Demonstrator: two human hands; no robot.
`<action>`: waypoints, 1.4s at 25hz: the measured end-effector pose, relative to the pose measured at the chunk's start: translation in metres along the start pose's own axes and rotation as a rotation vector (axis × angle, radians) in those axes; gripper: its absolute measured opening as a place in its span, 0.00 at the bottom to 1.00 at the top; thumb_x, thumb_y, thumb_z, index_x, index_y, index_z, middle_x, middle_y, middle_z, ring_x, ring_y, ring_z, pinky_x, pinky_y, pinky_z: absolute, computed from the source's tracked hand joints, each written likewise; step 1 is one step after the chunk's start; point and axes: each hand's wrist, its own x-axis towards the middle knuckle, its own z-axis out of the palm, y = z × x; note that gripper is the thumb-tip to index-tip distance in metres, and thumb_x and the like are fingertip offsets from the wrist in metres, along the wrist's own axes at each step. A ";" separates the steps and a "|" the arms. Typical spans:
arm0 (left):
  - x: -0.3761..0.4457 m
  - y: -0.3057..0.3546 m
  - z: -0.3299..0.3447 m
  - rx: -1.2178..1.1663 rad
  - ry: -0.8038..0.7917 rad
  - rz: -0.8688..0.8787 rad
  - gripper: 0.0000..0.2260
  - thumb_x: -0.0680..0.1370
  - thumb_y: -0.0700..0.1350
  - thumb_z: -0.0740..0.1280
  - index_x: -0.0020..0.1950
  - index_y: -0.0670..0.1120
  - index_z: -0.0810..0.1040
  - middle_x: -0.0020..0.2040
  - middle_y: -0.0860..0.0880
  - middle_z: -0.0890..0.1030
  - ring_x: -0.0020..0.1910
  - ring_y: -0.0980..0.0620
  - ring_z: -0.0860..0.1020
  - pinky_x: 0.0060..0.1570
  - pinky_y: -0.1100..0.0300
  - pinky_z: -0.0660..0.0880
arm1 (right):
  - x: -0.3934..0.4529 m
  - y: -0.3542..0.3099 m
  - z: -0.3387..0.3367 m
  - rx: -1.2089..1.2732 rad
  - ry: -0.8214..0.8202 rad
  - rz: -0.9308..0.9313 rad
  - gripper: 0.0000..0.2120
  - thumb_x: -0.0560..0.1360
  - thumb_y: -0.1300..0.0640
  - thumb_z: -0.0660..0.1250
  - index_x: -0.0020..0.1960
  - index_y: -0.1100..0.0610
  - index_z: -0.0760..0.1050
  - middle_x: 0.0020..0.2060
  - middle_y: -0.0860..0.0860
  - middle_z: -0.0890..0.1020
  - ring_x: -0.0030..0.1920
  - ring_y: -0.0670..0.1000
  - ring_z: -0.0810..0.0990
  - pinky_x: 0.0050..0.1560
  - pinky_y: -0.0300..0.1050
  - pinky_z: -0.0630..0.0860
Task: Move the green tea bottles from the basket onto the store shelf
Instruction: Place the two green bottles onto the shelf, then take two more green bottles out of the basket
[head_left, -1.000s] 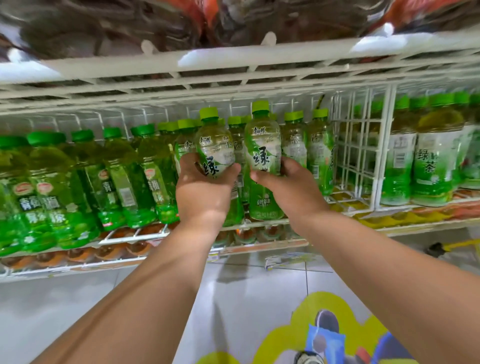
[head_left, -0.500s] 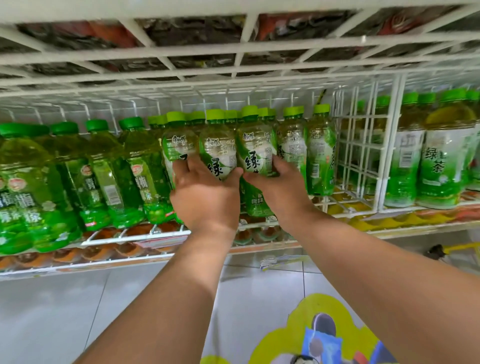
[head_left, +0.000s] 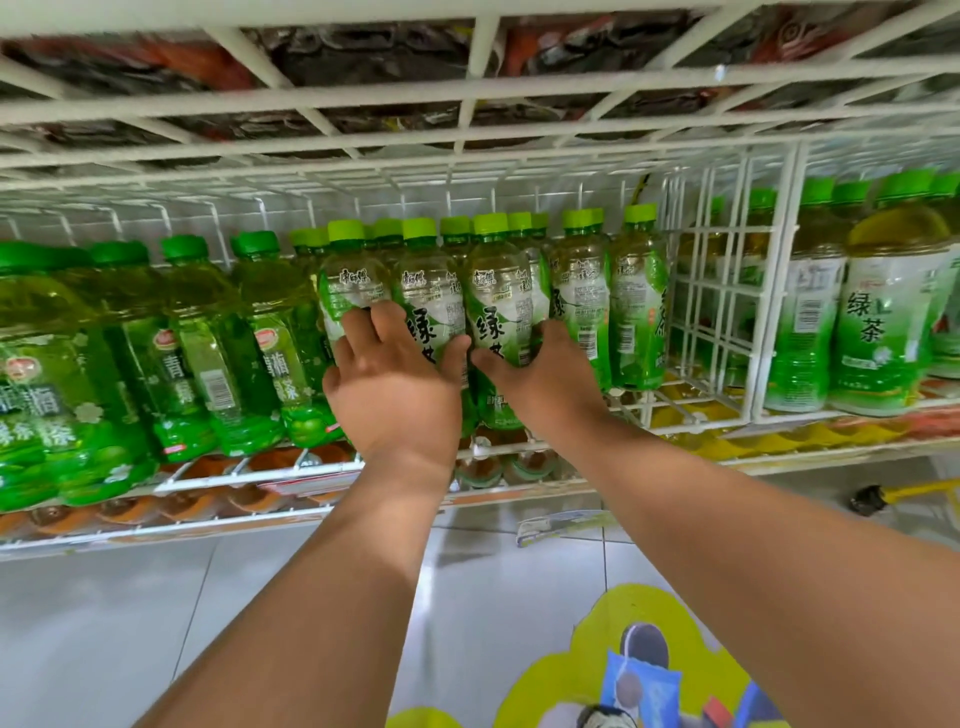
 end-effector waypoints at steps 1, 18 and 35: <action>0.000 -0.001 -0.001 0.002 -0.012 0.010 0.27 0.74 0.63 0.72 0.60 0.42 0.75 0.56 0.41 0.77 0.53 0.37 0.79 0.46 0.46 0.73 | -0.001 -0.003 -0.004 -0.011 -0.023 -0.001 0.43 0.75 0.36 0.73 0.78 0.60 0.61 0.71 0.58 0.76 0.66 0.60 0.79 0.50 0.45 0.74; -0.021 -0.018 -0.166 0.139 -0.171 0.421 0.30 0.79 0.62 0.58 0.77 0.47 0.71 0.76 0.38 0.69 0.71 0.33 0.68 0.68 0.39 0.69 | -0.131 -0.059 -0.097 -0.700 0.018 -0.417 0.39 0.82 0.34 0.54 0.86 0.51 0.47 0.85 0.52 0.51 0.84 0.57 0.48 0.81 0.54 0.52; -0.055 0.080 -0.495 0.000 -0.274 0.397 0.32 0.80 0.69 0.52 0.82 0.59 0.57 0.84 0.52 0.50 0.83 0.48 0.48 0.79 0.46 0.51 | -0.383 -0.199 -0.256 -0.596 0.161 -0.486 0.36 0.83 0.34 0.52 0.86 0.48 0.48 0.85 0.51 0.49 0.85 0.55 0.43 0.84 0.54 0.44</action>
